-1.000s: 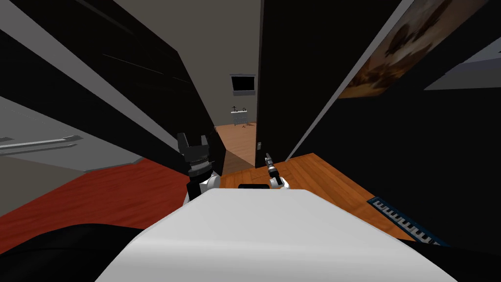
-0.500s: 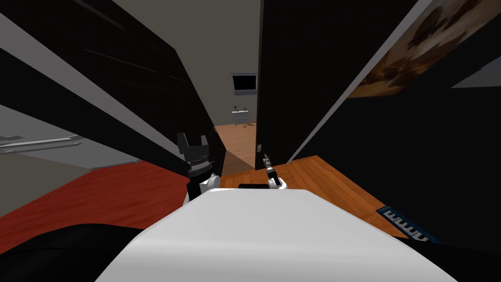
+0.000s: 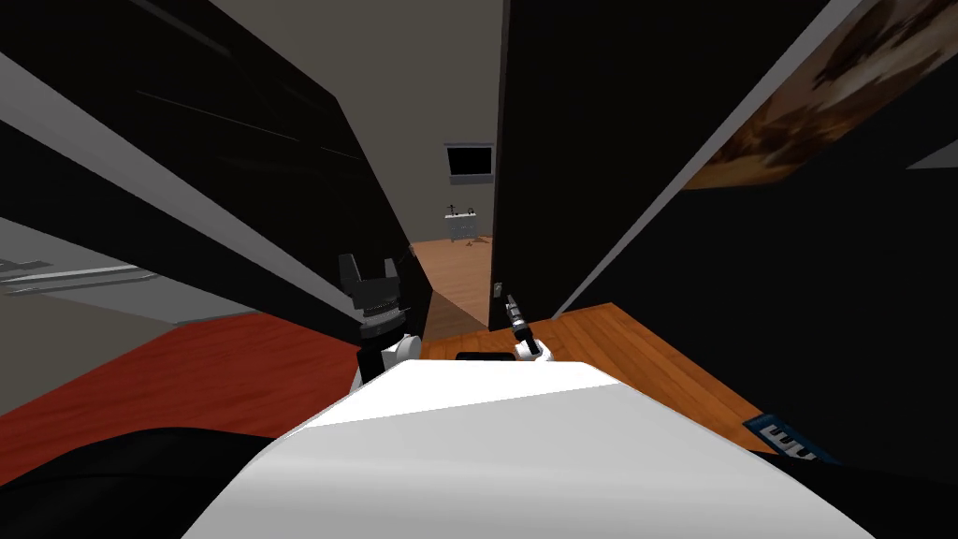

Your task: Push the door open

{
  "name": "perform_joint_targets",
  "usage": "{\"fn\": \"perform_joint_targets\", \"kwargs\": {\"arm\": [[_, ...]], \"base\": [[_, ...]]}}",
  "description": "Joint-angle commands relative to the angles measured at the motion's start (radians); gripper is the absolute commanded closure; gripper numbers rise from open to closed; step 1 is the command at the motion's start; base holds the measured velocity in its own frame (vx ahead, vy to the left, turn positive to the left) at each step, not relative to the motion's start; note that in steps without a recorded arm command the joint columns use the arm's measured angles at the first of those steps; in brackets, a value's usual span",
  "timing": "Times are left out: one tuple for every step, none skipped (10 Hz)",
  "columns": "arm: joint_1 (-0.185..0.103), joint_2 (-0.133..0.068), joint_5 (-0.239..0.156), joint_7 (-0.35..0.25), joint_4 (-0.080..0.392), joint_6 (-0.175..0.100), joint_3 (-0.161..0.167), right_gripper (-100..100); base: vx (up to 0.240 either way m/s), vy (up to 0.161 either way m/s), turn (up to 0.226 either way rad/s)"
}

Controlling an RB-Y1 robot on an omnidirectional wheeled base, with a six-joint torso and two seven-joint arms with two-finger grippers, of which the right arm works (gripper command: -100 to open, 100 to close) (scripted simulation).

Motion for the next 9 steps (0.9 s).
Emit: {"fn": "perform_joint_targets", "kwargs": {"arm": [[-0.001, -0.008, -0.002, 0.001, 0.002, 0.000, -0.003, -100], [-0.002, -0.008, -0.003, 0.002, 0.005, -0.002, -0.005, -100], [-0.003, -0.003, -0.004, 0.003, 0.008, -0.004, -0.007, -100], [-0.004, 0.004, -0.006, 0.004, 0.011, -0.006, -0.009, -100], [-0.005, 0.019, -0.007, 0.006, 0.015, -0.008, -0.011, -100], [-0.006, 0.033, -0.008, 0.006, 0.017, -0.009, -0.013, -100], [-0.002, 0.021, -0.007, 0.003, 0.009, -0.005, -0.011, -100], [-0.002, 0.021, -0.007, 0.003, 0.009, -0.005, -0.011, 100], [-0.002, 0.021, -0.007, 0.003, 0.009, -0.005, -0.011, 100]], "base": [[0.203, 0.037, 0.025], [0.218, 0.063, 0.026], [0.190, 0.045, 0.021], [0.176, 0.040, 0.024], [0.176, 0.074, 0.027], [0.179, 0.047, 0.021], [0.071, 0.011, -0.008], [-0.016, 0.002, 0.007], [-0.026, -0.004, 0.010]]}}
